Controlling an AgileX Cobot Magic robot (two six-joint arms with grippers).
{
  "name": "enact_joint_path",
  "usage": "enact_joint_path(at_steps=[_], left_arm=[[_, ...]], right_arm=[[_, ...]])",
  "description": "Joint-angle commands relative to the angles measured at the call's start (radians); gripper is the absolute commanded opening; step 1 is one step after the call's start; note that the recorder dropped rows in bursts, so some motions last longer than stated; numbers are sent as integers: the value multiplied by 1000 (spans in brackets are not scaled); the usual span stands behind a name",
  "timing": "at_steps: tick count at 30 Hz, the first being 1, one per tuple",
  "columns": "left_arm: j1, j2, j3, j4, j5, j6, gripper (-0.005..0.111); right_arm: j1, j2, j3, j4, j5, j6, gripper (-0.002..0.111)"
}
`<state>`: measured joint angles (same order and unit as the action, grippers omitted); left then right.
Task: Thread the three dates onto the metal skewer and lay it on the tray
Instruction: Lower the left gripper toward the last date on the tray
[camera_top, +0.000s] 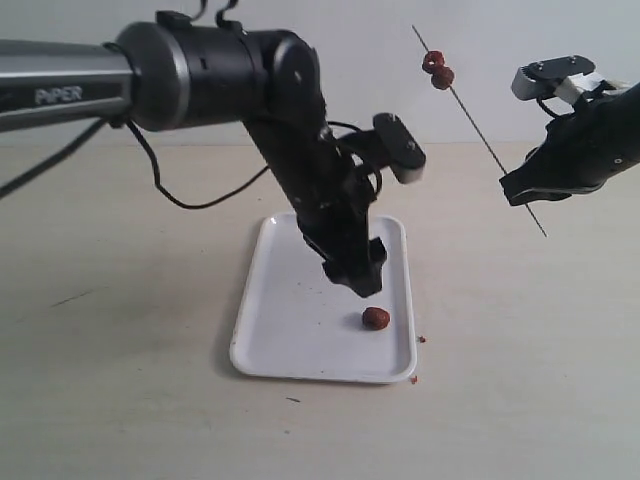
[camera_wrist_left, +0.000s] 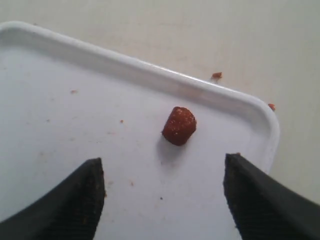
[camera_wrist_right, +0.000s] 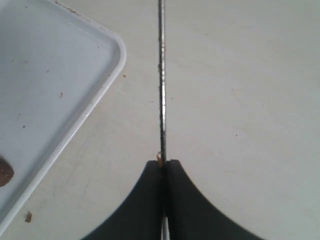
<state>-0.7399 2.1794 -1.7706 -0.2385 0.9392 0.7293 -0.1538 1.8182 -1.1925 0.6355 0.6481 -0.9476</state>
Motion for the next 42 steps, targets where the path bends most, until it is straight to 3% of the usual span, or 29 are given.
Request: enact_joint_path(at_steps=[1,5,7,13,19,29,32,34,42], left_arm=[[-52,50,-1,152,-20,34,66],[-78,71,-1,230,-25,139,66],[-87,76,-1,229,-35,270,66],[-90,78,-1,229,-56,917,66],[-90,91,-1,226,-100,1248,66],[-107,152,-1,224,-139,1367,64],[-123,160,-1,228,-196,1367,50],[-127,160,-1,228,-219,1367,47],[-129,160,-1,239,-207,1367,49]], right_arm=[[-4,-7,-2,0,3,7,0],[-4,-7,-2,0,3,7,0],[-4,-7,-2,2,3,7,0],[-4,-7,-2,2,3,7,0],[-4,-7,-2,2,0,6,0],[-4,-7,-2,2,0,-1,0],[-4,-7,-2,2,-8,-1,0],[-4,-7,-2,2,-8,-1,0],[-4,-7,-2,2,-8,-1,0]])
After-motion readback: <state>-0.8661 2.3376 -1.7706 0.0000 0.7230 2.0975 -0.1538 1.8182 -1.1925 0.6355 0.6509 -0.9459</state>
